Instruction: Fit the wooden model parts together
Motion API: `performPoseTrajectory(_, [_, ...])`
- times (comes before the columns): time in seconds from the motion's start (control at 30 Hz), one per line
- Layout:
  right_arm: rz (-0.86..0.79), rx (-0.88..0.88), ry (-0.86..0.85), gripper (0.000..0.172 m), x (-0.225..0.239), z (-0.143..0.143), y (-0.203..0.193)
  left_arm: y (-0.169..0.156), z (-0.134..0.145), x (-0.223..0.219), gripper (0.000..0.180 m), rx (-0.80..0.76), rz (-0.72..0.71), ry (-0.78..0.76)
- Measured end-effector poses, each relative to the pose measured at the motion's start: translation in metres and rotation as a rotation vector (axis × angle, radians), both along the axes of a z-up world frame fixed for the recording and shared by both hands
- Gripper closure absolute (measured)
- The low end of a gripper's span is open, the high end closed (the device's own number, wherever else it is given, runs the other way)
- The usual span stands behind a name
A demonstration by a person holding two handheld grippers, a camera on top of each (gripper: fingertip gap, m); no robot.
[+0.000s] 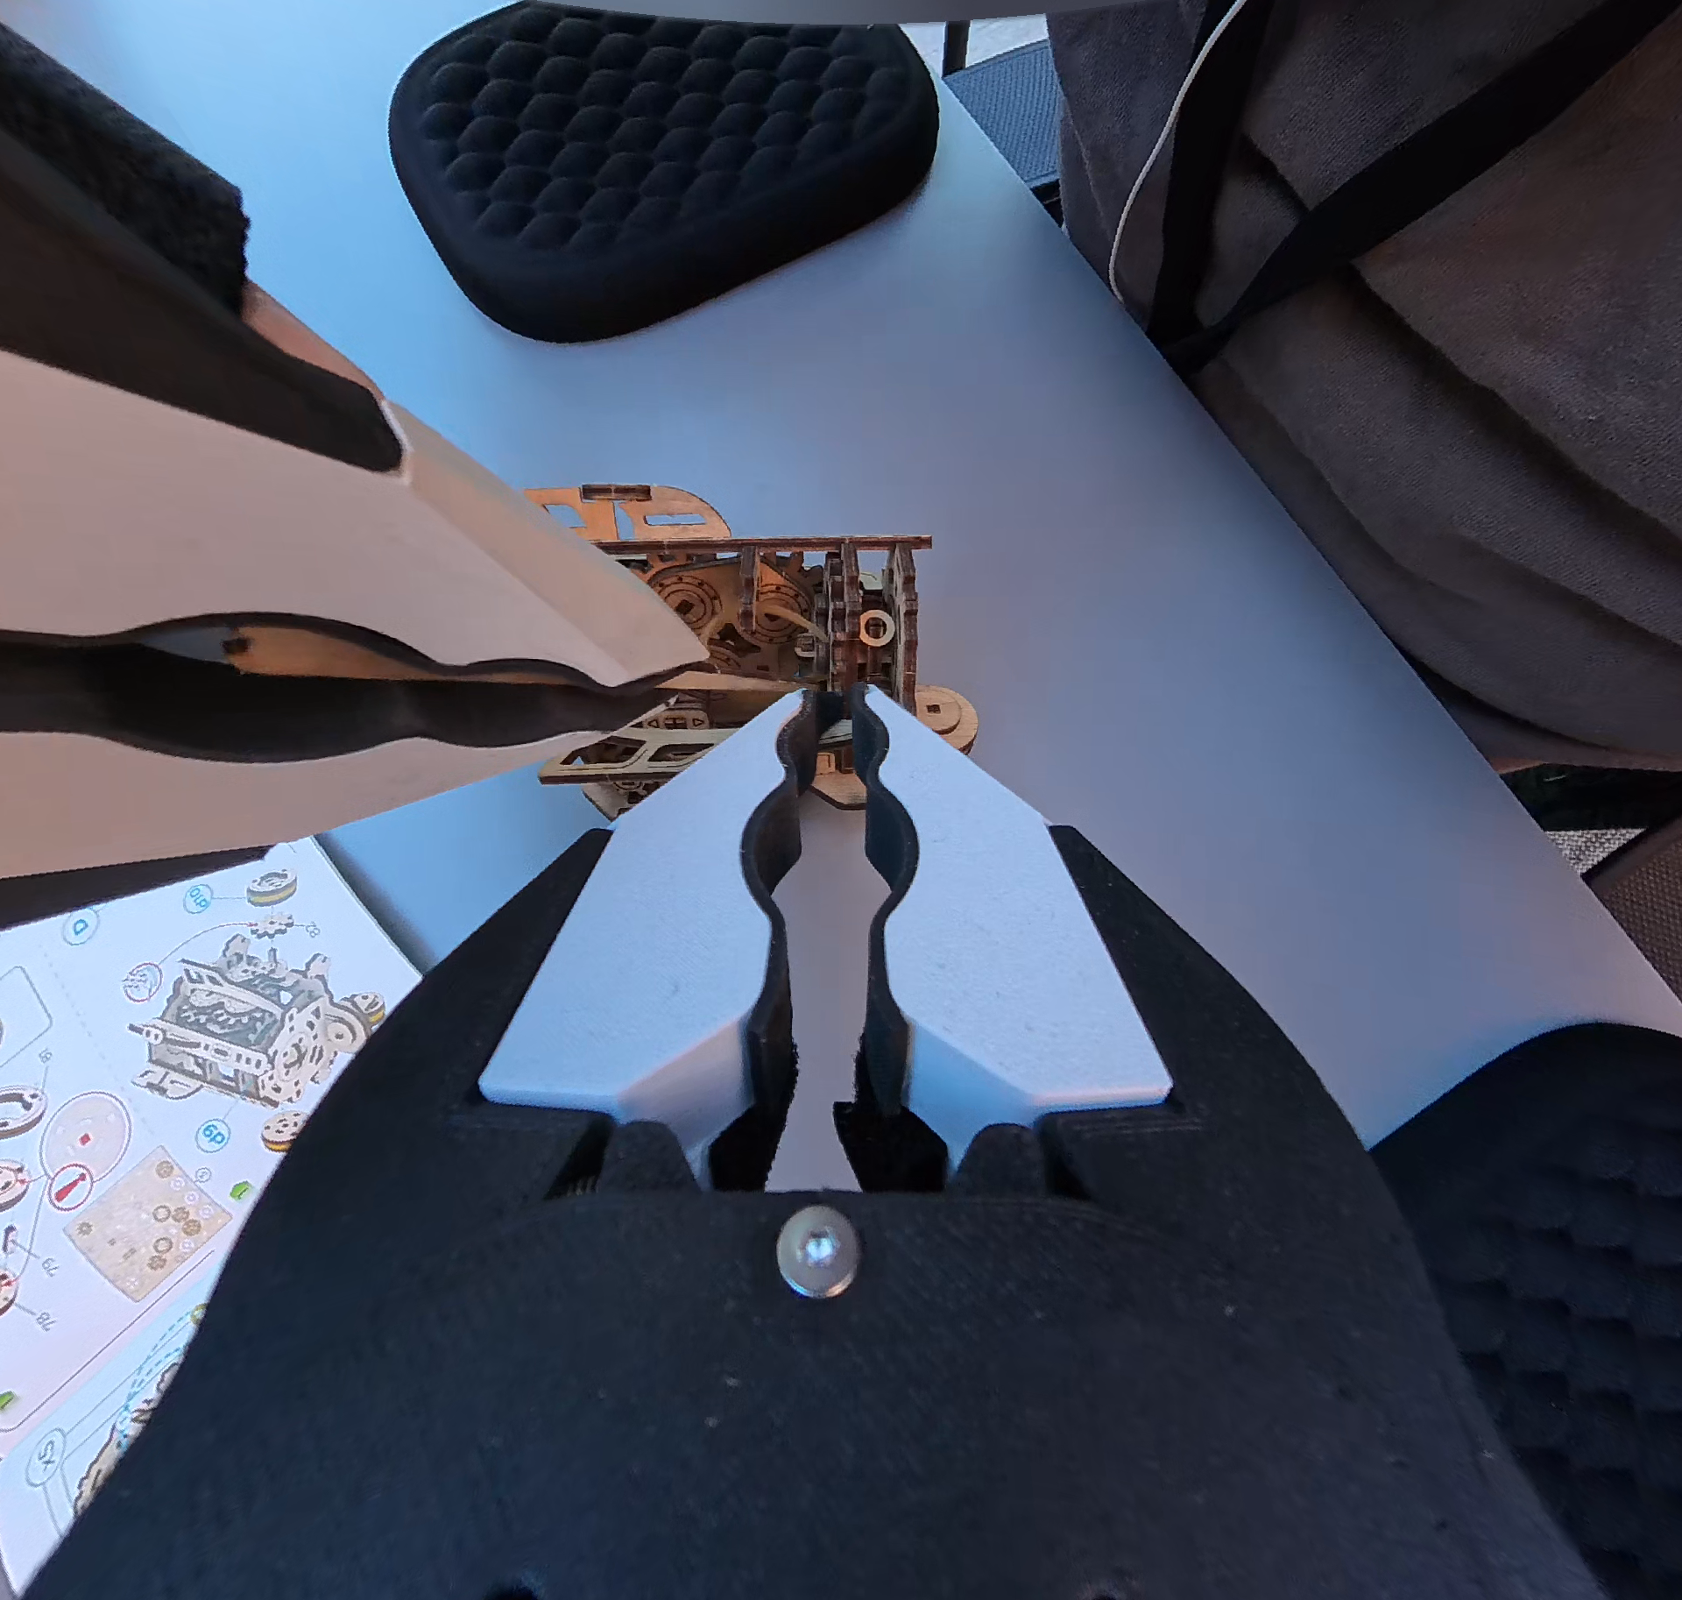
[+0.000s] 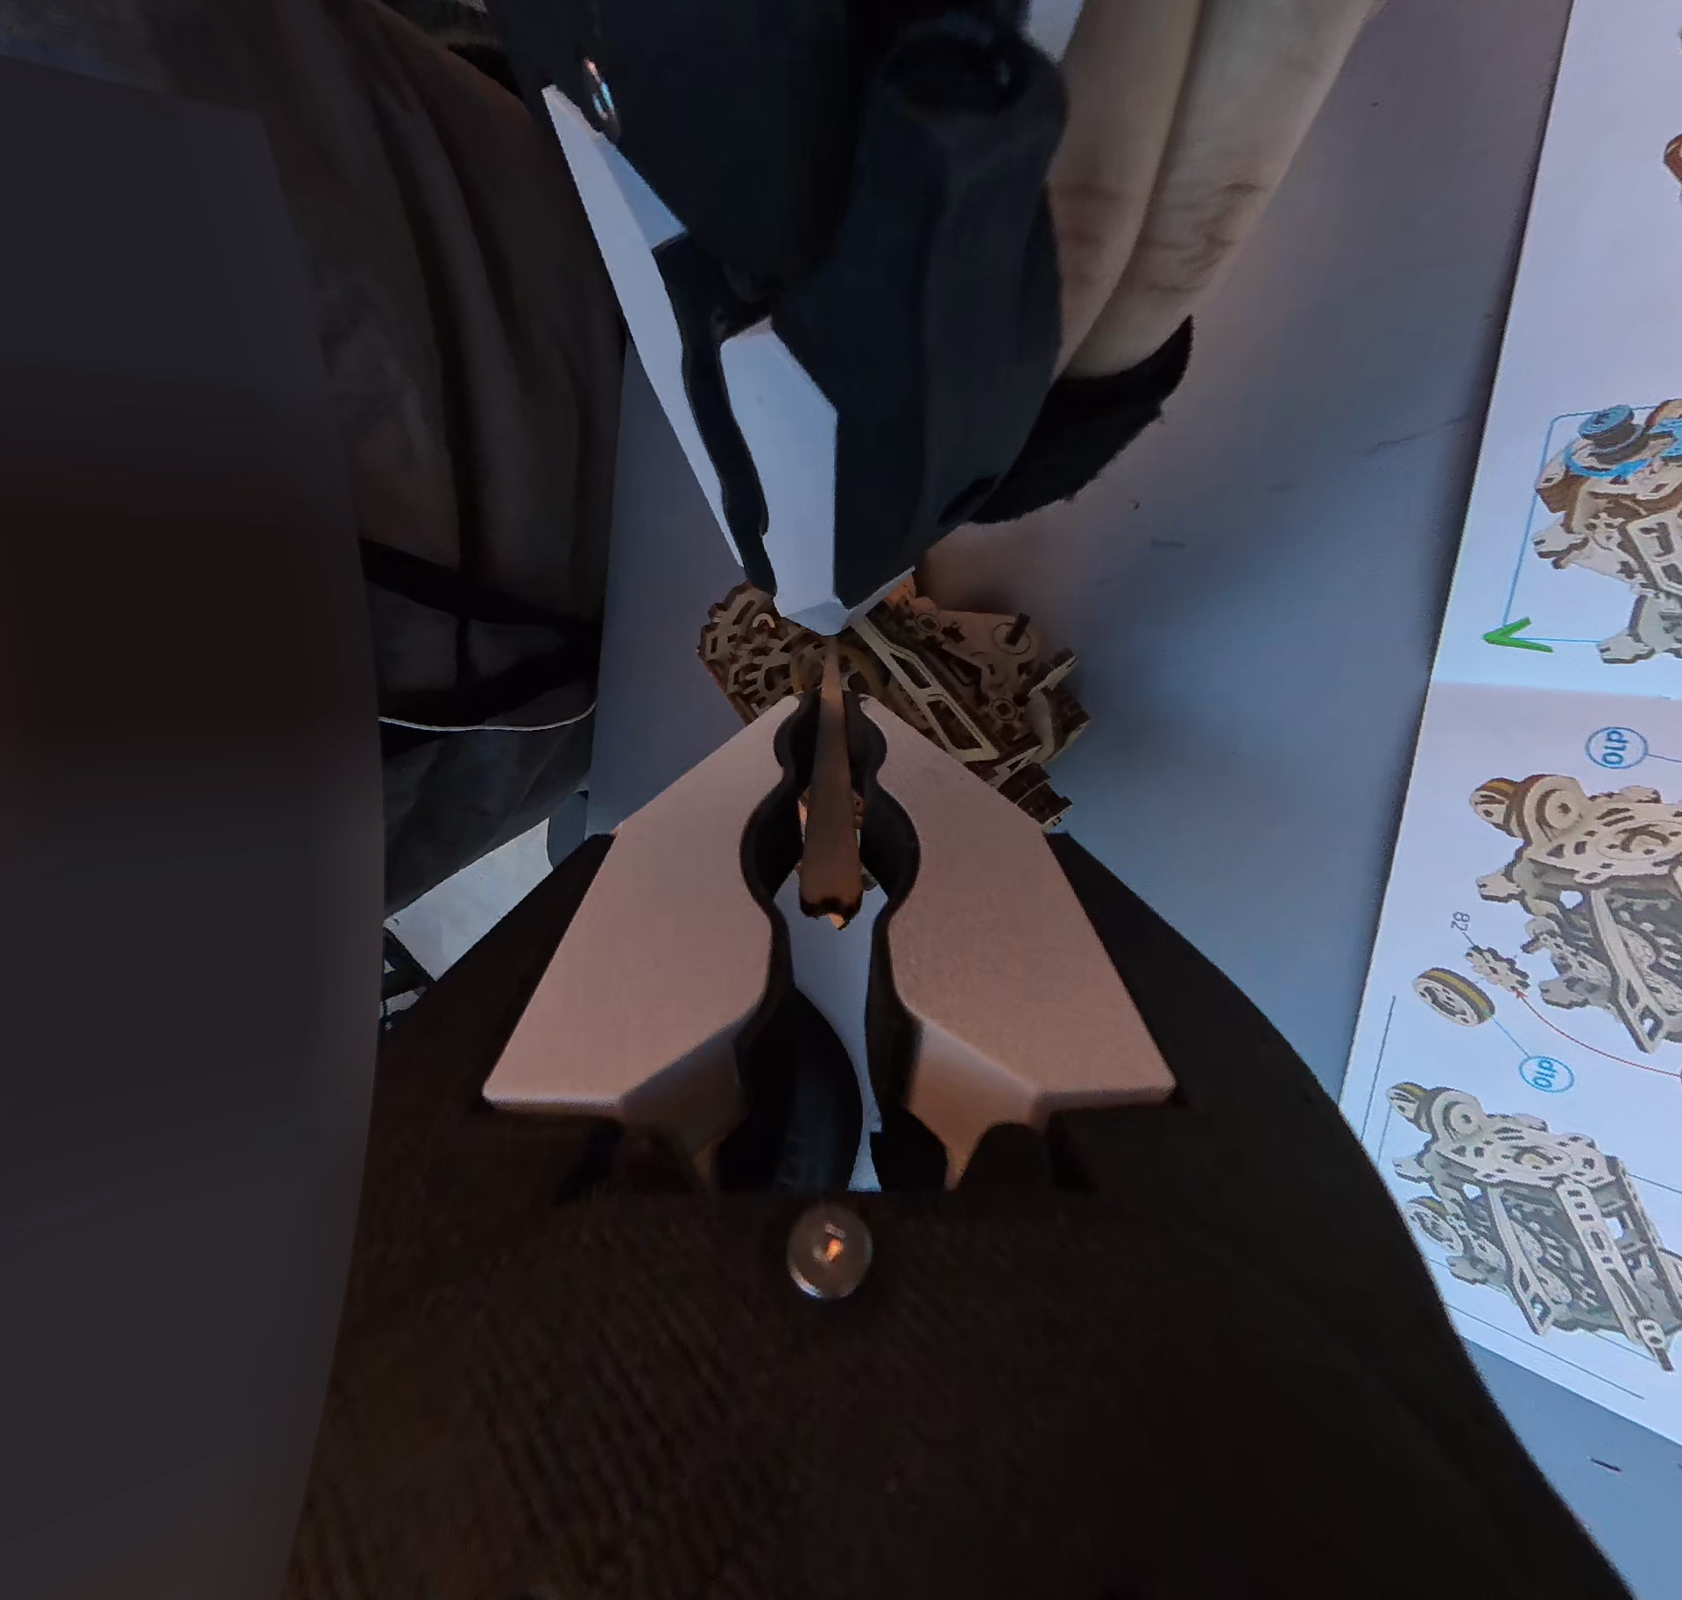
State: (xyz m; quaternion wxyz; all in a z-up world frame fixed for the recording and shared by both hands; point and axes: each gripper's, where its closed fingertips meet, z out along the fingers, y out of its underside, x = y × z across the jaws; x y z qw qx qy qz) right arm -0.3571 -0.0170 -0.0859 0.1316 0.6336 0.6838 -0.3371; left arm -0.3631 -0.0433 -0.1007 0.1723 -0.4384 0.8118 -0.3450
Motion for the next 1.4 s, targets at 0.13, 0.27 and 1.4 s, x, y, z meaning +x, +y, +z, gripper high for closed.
performPoseTrajectory(0.13, [-0.004,-0.005,0.011,0.168,0.000,0.001,0.000,0.000,0.000,0.000,0.176,0.000,0.001,-0.001])
performPoseTrajectory(0.27, [0.015,-0.004,0.022,0.168,0.002,0.001,-0.002,-0.001,0.000,0.000,0.176,-0.003,-0.002,-0.003])
performPoseTrajectory(1.4, [-0.089,0.250,-0.154,0.169,0.020,-0.005,0.014,-0.006,0.000,0.002,0.171,-0.075,0.016,-0.007])
